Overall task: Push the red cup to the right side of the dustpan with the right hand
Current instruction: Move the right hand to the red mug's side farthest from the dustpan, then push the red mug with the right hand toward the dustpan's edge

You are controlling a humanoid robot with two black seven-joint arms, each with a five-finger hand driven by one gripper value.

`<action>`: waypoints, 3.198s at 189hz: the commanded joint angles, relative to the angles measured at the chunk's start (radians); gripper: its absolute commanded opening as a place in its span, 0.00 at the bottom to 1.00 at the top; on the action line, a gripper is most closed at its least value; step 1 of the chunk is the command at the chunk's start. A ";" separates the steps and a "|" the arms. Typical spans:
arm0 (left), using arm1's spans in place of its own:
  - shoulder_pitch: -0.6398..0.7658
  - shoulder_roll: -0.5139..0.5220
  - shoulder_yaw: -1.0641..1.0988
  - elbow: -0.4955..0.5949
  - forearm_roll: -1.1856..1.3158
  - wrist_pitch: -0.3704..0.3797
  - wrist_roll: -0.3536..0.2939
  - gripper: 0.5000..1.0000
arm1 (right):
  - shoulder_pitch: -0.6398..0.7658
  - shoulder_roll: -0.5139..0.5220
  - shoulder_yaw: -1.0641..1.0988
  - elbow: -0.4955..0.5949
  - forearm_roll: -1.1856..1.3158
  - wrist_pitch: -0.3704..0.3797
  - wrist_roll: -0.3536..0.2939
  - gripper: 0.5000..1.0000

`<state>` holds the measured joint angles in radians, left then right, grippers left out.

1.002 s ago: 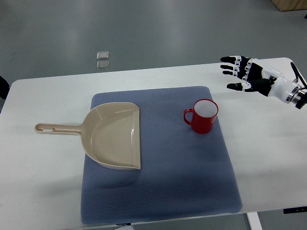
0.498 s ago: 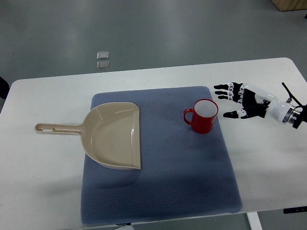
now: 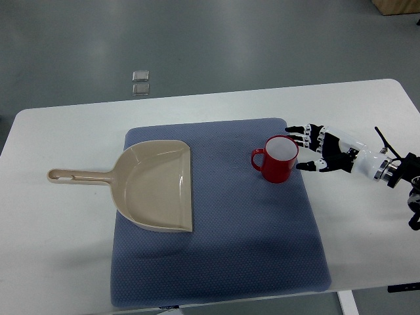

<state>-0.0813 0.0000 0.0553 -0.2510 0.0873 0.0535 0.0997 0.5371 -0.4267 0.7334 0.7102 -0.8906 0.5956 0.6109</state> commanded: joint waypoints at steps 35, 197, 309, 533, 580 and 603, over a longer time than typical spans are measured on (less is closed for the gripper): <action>0.002 0.000 0.001 -0.002 0.000 0.000 0.000 1.00 | -0.002 0.051 0.009 -0.044 0.030 -0.034 0.000 0.87; 0.006 0.000 0.000 -0.002 -0.001 0.000 0.000 1.00 | -0.019 0.140 0.003 -0.071 0.045 -0.042 0.000 0.86; 0.008 0.000 0.001 -0.002 -0.001 0.000 0.000 1.00 | -0.014 0.207 -0.009 -0.071 0.044 -0.086 0.000 0.86; 0.008 0.000 0.003 -0.005 0.000 0.000 0.000 1.00 | -0.003 0.390 -0.086 -0.051 0.025 -0.207 0.000 0.86; 0.008 0.000 0.003 -0.004 0.000 0.000 0.000 1.00 | 0.000 0.427 -0.098 -0.051 0.025 -0.217 0.000 0.86; 0.008 0.000 0.003 -0.005 0.000 0.000 0.000 1.00 | 0.000 0.427 -0.098 -0.049 0.027 -0.227 0.000 0.86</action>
<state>-0.0736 0.0000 0.0584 -0.2561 0.0872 0.0538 0.0997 0.5367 -0.0014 0.6353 0.6599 -0.8650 0.3772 0.6109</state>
